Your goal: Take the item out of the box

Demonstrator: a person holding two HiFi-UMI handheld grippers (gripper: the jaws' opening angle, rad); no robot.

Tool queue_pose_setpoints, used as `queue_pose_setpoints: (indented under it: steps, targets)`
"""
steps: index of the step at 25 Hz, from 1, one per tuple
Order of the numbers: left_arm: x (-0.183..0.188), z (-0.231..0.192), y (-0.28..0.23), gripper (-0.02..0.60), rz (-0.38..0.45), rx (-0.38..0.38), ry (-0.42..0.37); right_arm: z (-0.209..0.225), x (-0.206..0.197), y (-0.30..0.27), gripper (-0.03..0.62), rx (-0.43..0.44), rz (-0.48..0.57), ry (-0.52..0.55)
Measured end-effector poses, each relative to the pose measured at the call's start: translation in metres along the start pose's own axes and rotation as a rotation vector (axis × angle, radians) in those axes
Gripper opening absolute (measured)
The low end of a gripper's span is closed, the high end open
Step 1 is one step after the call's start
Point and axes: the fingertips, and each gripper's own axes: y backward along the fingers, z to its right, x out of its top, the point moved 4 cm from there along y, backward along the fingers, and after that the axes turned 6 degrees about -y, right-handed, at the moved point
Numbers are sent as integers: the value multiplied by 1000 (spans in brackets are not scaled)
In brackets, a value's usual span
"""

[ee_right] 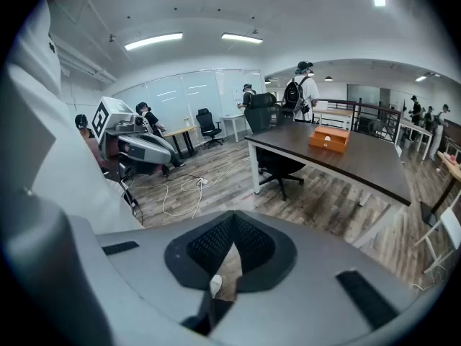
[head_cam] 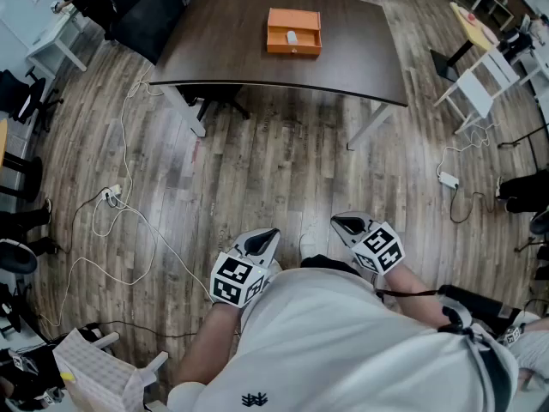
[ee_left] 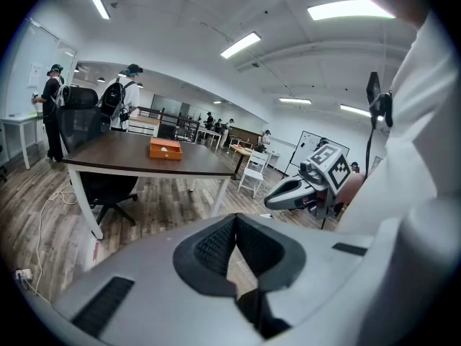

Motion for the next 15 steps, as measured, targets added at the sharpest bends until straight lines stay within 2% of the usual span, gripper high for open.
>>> queue_pose_setpoints:
  steps: [5, 15]
  targets:
    - [14, 2, -20, 11, -21, 12, -7, 24, 13, 3, 2, 24, 19, 14]
    - [48, 5, -85, 11, -37, 37, -20, 93, 7, 8, 2, 74, 35, -26]
